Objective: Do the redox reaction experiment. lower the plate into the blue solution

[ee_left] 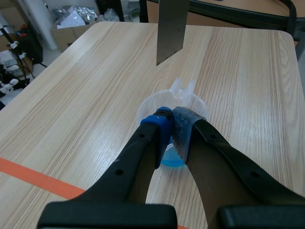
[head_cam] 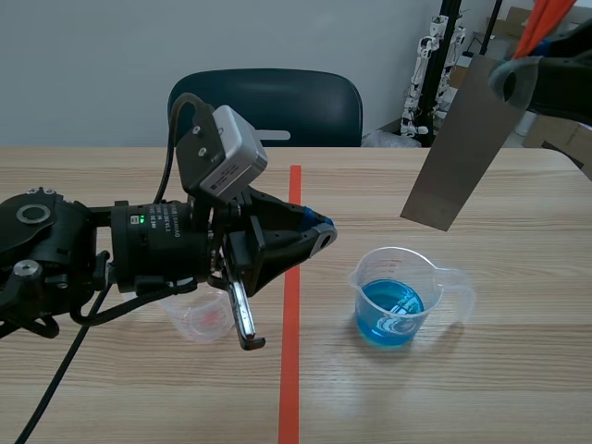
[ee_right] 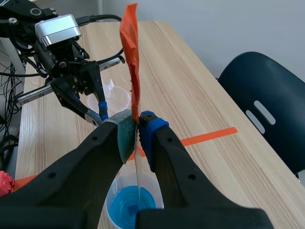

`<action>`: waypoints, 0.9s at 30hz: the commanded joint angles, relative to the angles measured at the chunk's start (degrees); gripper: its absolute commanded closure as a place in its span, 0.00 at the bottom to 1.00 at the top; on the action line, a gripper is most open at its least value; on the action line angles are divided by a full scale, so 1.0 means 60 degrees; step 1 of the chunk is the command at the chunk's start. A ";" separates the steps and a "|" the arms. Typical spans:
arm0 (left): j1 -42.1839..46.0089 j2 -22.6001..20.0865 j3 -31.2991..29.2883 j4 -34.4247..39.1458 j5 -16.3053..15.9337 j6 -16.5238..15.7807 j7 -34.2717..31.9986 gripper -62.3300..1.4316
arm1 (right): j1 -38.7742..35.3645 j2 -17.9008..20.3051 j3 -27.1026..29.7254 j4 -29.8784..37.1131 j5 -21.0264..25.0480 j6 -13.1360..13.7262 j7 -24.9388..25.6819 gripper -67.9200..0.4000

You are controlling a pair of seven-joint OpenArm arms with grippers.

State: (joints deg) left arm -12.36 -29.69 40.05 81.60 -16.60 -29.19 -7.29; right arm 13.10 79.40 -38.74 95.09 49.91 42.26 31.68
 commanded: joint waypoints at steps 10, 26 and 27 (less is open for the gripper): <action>-0.0004 0.0047 -0.0007 0.0069 -0.0124 0.0015 -0.0131 0.93 | 0.0142 0.0047 0.0091 0.0025 0.0153 0.0077 0.0215 0.99; 0.0025 0.0015 -0.0007 0.0069 -0.0120 0.0266 -0.0186 0.93 | 0.0142 0.0047 0.0091 0.0022 0.1490 0.0077 -0.0667 0.99; 0.0062 -0.0015 -0.0018 0.0069 -0.0117 0.0262 -0.0288 0.93 | 0.0142 0.0047 0.0091 0.0022 0.1523 0.0077 -0.0714 0.99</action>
State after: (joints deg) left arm -12.25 -29.71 40.05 81.60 -16.58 -27.64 -7.64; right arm 13.10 79.40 -38.74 95.09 57.95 42.26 26.33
